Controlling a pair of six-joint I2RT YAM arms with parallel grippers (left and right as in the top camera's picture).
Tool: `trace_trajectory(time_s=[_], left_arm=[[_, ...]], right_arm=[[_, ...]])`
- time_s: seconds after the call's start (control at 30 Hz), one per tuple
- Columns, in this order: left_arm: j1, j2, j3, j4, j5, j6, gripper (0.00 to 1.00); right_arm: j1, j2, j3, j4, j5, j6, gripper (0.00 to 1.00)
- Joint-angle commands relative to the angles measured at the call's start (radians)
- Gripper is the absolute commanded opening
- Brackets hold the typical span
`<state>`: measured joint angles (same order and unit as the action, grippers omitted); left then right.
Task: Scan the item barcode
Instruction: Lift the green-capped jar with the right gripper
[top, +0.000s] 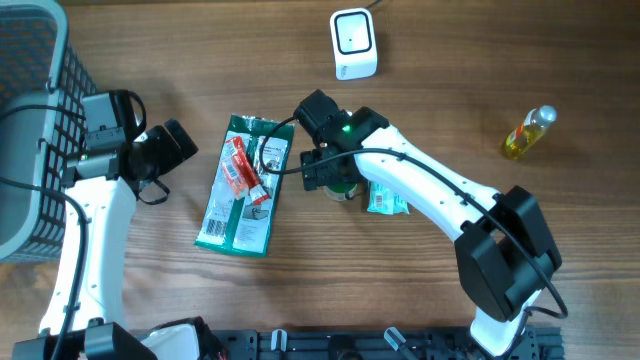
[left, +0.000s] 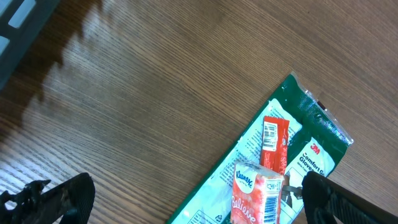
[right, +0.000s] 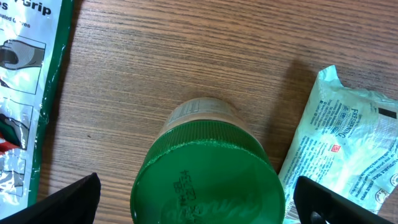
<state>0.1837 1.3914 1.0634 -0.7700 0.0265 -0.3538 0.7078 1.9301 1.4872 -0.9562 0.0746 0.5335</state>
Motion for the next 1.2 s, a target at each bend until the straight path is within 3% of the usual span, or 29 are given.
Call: trace_trajectory(time_s=[0.0, 0.13, 0.27, 0.73, 0.97, 1.07, 1.17], left_arm=[[0.003, 0.006, 0.004, 0.002, -0.01, 0.002, 1.0], [0.003, 0.006, 0.004, 0.002, -0.01, 0.002, 1.0], [0.003, 0.006, 0.004, 0.002, -0.01, 0.002, 1.0], [0.003, 0.006, 0.004, 0.002, -0.01, 0.002, 1.0], [0.003, 0.006, 0.004, 0.002, -0.01, 0.002, 1.0], [0.003, 0.006, 0.004, 0.002, -0.01, 0.002, 1.0], [0.003, 0.006, 0.004, 0.002, -0.01, 0.002, 1.0]], right_arm=[[0.001, 0.029, -0.007, 0.006, -0.012, 0.019, 0.97], [0.001, 0.077, -0.007, 0.006, -0.013, 0.019, 0.96], [0.001, 0.111, -0.007, 0.013, -0.013, 0.019, 0.85], [0.001, 0.132, -0.008, 0.019, -0.013, 0.019, 0.84], [-0.003, 0.127, 0.017, -0.004, -0.072, -0.019, 0.67], [-0.025, 0.105, 0.105, -0.1, -0.086, -0.037, 0.53], [-0.052, 0.072, 0.203, -0.196, -0.155, -0.037, 0.46]])
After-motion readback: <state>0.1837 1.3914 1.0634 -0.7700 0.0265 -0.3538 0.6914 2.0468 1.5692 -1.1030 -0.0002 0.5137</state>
